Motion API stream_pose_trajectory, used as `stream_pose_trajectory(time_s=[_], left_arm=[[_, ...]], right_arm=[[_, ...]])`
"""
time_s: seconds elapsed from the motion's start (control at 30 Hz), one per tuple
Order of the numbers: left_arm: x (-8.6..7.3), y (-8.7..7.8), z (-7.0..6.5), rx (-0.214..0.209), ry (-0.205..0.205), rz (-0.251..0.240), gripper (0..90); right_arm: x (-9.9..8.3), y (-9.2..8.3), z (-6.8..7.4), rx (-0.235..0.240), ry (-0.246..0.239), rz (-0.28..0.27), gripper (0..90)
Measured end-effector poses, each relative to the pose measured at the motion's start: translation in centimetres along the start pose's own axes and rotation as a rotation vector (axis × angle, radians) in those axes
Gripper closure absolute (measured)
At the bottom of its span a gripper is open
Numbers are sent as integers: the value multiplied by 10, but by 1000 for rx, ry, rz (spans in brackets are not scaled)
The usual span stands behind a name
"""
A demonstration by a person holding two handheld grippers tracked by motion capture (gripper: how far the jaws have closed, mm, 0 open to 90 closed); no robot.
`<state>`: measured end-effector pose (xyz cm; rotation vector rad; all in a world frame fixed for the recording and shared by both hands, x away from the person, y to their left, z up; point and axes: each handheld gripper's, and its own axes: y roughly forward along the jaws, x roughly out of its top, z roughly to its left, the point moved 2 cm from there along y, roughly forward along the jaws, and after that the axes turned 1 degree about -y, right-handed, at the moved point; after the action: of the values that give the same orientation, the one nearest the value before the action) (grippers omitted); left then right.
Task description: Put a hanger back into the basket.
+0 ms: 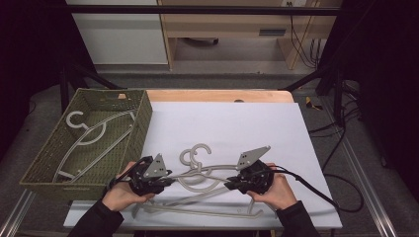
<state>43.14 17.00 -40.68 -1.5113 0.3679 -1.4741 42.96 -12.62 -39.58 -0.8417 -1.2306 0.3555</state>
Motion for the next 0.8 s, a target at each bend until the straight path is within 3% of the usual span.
stream_pose_trajectory(time_s=[0.43, 0.57, 0.8], left_arm=[[-1, 7, -8, -4, 35, 46, 776], [1, 0, -9, -3, 31, 25, 791], [2, -7, -11, -1, 16, 4, 808]], right_arm=[[-1, 3, -1, 7, -16, 1, 817], [0, 0, -4, -40, -24, -33, 784], [-3, -5, -12, -102, 17, -71, 705]])
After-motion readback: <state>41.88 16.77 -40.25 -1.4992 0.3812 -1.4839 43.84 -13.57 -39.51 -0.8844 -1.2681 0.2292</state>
